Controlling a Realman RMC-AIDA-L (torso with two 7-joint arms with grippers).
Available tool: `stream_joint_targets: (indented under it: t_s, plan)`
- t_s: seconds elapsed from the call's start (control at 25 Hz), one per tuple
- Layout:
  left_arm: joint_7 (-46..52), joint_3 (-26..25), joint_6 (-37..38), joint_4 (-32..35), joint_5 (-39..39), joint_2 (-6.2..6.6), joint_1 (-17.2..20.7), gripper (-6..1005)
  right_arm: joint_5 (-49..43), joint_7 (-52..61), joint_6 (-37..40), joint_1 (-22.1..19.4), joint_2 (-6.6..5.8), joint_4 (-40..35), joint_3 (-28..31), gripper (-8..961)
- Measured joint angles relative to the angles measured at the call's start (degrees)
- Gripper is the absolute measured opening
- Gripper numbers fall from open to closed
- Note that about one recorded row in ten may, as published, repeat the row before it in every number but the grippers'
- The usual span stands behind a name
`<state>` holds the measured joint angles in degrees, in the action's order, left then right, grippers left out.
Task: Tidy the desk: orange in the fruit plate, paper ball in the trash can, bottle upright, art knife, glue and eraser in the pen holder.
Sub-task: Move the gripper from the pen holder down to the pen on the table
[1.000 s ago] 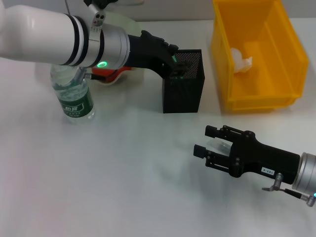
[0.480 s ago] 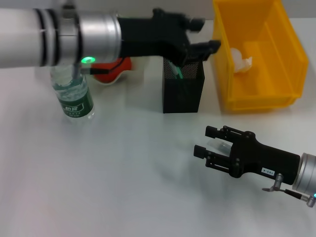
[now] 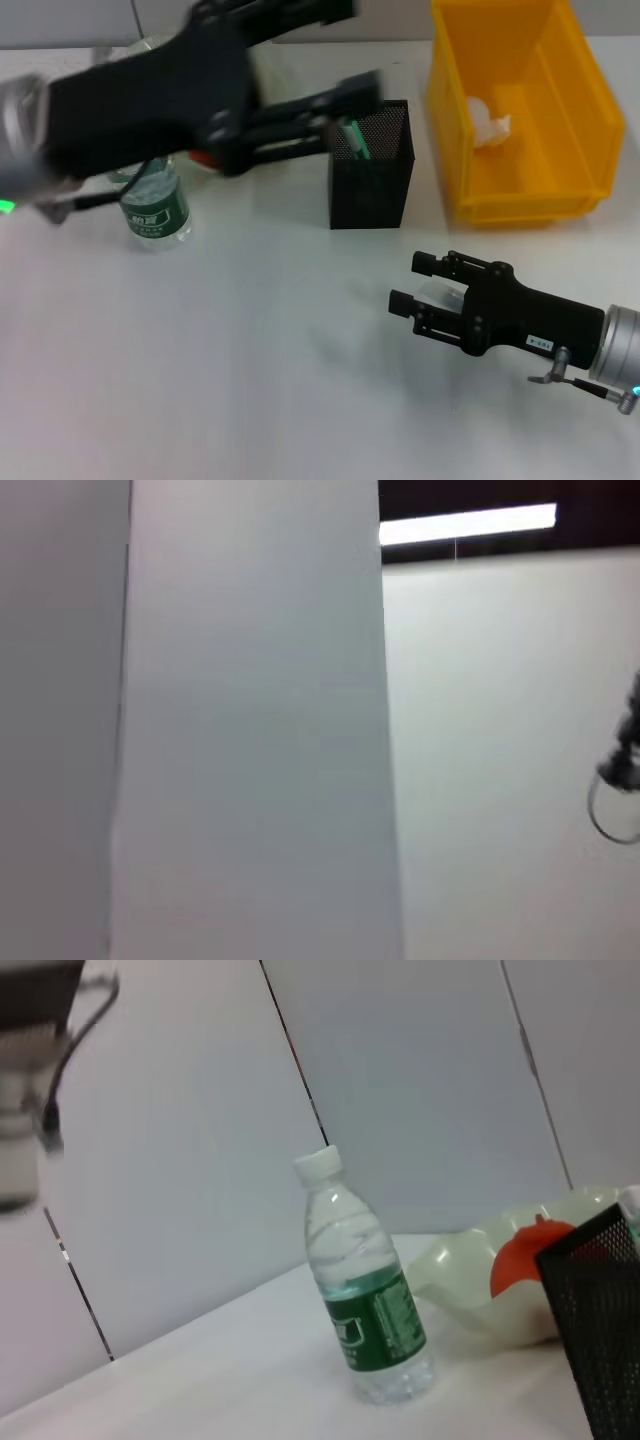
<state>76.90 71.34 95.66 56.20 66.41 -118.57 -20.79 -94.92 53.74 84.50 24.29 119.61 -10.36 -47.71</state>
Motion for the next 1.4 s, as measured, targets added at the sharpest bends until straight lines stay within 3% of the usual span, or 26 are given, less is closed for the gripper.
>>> stream_joint_targets:
  t_s: [0.16, 0.36, 0.48, 0.64, 0.76, 0.8, 0.84, 0.96, 1.0, 1.12, 1.4]
  plan:
    - [-7.7, -3.2, 5.0, -11.2, 0.5, 0.49, 0.4, 782, 0.0, 2.6, 2.5, 0.0, -0.19, -2.1, 0.0, 686]
    - [-13.7, -5.0, 4.8, -20.5, 4.4, 1.90, 1.7, 782, -0.8, 14.3, 9.9, -0.6, -0.44, -14.1, -0.3, 685]
    - [-17.1, -5.8, 4.6, -24.6, 8.0, 2.82, 2.1, 782, -3.3, 26.2, 15.5, -0.7, -0.50, -27.4, -0.6, 685]
    - [-18.1, -5.9, 3.4, -26.2, 9.3, 3.05, 2.9, 782, -8.6, 45.0, 19.3, 0.5, -0.52, -46.3, -0.6, 685]
    - [-18.1, -5.8, 3.1, -26.8, 9.4, 3.06, 3.2, 782, -14.8, 60.2, 19.8, 3.2, -0.60, -59.5, -0.7, 685]
    - [-18.1, -5.8, 3.0, -27.0, 9.4, 3.01, 3.3, 782, -20.0, 69.1, 20.7, 6.0, -0.89, -66.8, -0.9, 685]
    - [-18.2, -5.7, 2.8, -27.0, 9.4, 2.94, 3.5, 782, -20.0, 69.1, 20.7, 6.0, -0.89, -66.8, -0.9, 685]
    - [-18.2, -5.5, 2.5, -27.1, 9.4, 2.79, 3.6, 782, -28.9, 79.1, 24.8, 11.3, -1.90, -73.6, -3.3, 685]
    - [-18.2, -5.5, 2.4, -27.1, 9.4, 2.79, 3.7, 782, -35.6, 84.5, 27.5, 15.4, -2.49, -75.1, -6.3, 684]
    - [-18.3, -5.4, 2.3, -27.1, 9.4, 2.69, 3.7, 782, -41.7, 88.0, 28.9, 19.1, -2.67, -74.3, -9.7, 684]
    - [-18.3, -5.4, 2.0, -27.2, 9.4, 2.47, 3.6, 783, -58.3, 92.3, 27.0, 26.7, -0.28, -63.7, -20.9, 683]
